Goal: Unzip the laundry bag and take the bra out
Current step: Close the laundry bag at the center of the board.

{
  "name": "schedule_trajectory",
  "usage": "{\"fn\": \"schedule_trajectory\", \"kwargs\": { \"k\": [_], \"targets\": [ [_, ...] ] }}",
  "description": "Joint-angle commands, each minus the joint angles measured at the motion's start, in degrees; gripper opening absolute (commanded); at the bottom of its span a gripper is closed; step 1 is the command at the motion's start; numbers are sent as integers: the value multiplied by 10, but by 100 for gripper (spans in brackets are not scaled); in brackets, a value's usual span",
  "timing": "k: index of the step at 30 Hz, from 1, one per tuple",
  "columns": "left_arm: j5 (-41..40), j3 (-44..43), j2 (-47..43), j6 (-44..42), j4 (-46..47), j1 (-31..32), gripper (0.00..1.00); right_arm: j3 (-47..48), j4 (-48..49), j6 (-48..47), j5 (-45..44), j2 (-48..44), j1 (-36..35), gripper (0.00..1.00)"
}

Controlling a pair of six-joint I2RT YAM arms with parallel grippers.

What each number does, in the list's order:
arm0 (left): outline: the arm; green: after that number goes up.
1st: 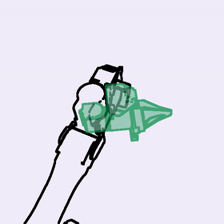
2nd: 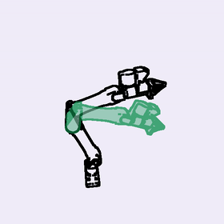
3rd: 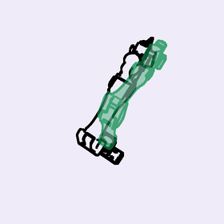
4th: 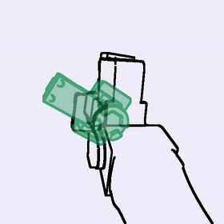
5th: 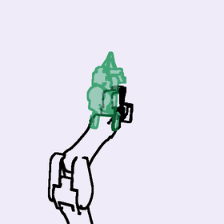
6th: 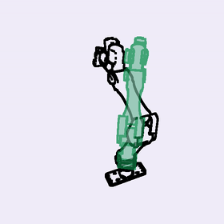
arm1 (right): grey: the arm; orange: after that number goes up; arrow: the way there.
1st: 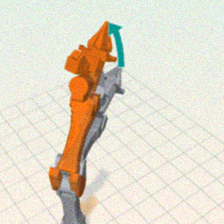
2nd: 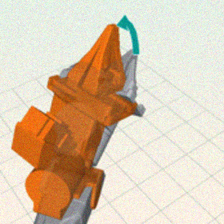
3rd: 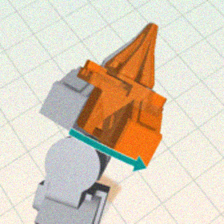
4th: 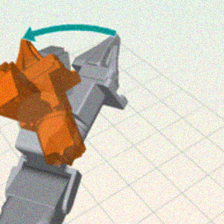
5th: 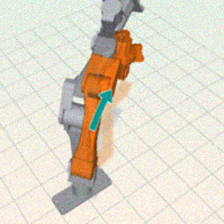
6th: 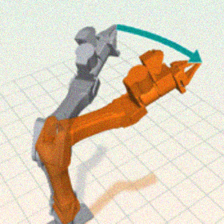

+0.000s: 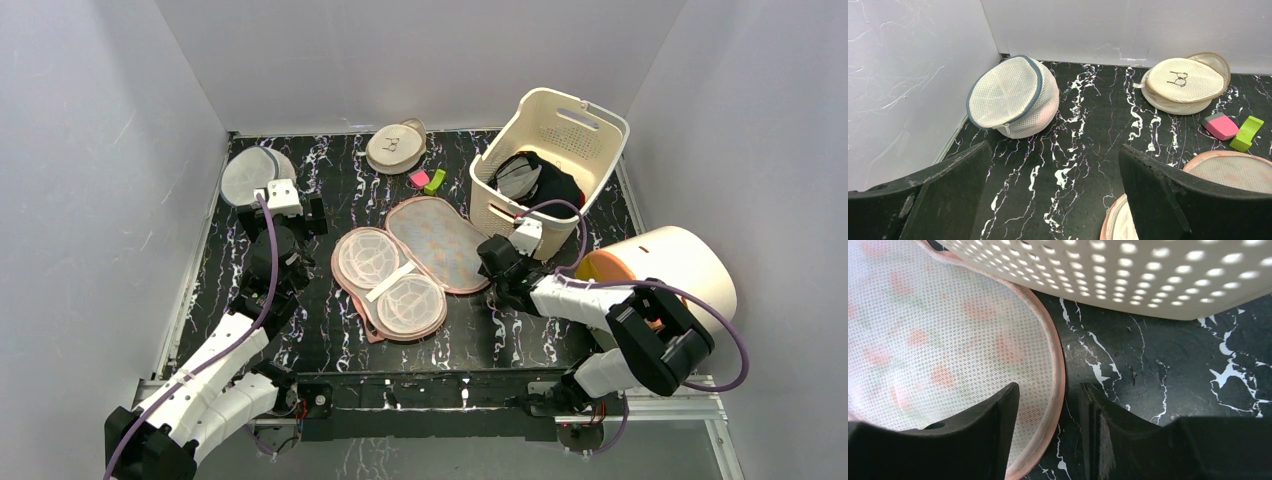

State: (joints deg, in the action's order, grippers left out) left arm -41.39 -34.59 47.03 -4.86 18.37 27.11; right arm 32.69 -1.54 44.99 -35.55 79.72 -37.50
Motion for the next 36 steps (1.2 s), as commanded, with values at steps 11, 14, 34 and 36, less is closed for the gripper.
{"fn": "schedule_trajectory", "kwargs": {
  "k": [11, 14, 34, 36],
  "targets": [
    [-1, -16, -12, 6, 7, -2, 98, -33, 84, 31, 13, 30, 1, 38],
    [-1, -16, -11, 6, 7, -2, 98, -36, 101, 15, 33, 37, 1, 27],
    [8, -20, -11, 15, 2, -3, 98, 17, 87, -197, 156, -116, -13, 0],
    [9, -19, -13, 17, 2, -2, 98, 35, 78, -224, 170, -118, -24, 0]
  ]
}}
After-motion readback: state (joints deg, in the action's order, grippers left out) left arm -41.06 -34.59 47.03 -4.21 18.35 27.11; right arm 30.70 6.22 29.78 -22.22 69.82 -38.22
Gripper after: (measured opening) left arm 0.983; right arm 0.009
